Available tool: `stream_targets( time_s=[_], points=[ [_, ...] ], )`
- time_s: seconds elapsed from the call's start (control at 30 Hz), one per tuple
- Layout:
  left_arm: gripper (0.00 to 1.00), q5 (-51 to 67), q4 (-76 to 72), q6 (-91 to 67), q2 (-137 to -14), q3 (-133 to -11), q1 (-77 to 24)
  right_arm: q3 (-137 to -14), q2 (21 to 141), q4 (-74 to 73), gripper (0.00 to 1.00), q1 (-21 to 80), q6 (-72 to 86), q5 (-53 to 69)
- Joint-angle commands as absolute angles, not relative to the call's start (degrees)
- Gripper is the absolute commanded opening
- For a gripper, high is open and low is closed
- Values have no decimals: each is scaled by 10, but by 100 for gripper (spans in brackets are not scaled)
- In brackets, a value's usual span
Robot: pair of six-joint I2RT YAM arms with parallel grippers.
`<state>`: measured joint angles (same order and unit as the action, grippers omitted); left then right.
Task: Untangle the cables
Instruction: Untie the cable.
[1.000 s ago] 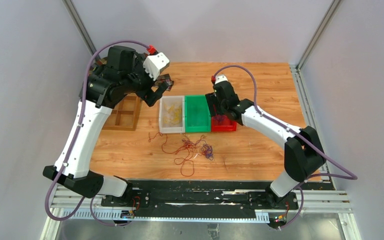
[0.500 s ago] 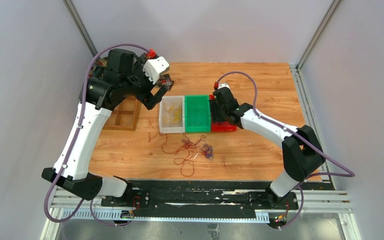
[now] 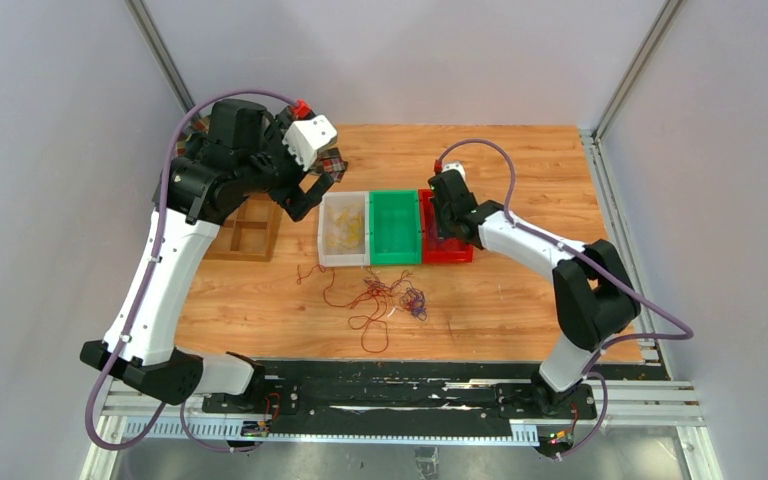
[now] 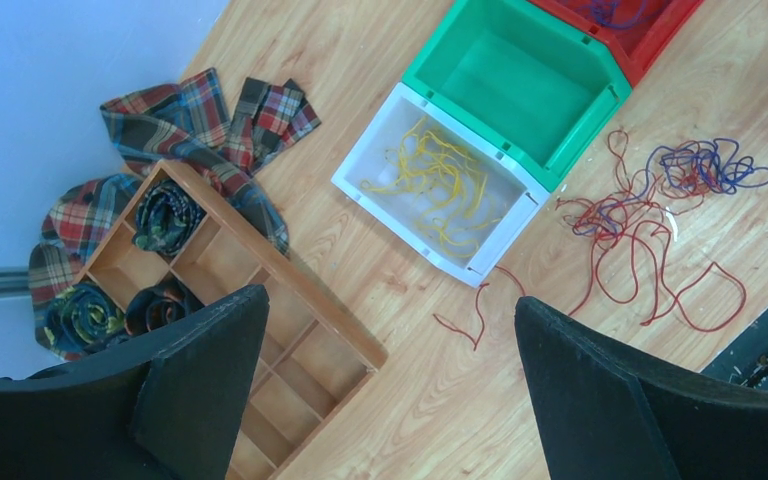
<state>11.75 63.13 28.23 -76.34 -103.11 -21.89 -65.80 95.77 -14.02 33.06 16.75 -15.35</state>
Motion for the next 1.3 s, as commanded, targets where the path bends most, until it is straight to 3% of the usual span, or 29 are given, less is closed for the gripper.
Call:
stream_targets(
  time_s=[0.0,0.07,0.27,0.43,0.5,0.57,0.73,0.87,1.1,1.27],
  points=[
    [98,133,628,287,-755,-1027,-215,-690,996,-140,1,318,128,-206],
    [98,132,628,285,-754,-1025,-215,-700,1011,-144,6,318,121,-203],
    [98,128,628,286,-758,-1014,-215,-697,973,-152,45,319,124,-167],
    [98,162,628,294,-756,-989,-215,-669,879,-150,56,330,113,-128],
    [98,168,628,298,-755,-979,-215,-651,849,-160,67,341,126,-118],
    [98,175,628,304,-751,-967,-214,-620,811,-164,72,357,143,-101],
    [98,215,628,347,-724,-911,-215,-528,748,-164,72,406,204,-57],
    [98,261,628,369,-714,-851,-216,-472,752,-131,57,434,251,-5],
    [98,311,626,384,-730,-775,-221,-451,819,-59,45,429,271,55],
    [98,313,572,358,-745,-687,-264,-463,857,-52,26,423,275,82]
  ],
)
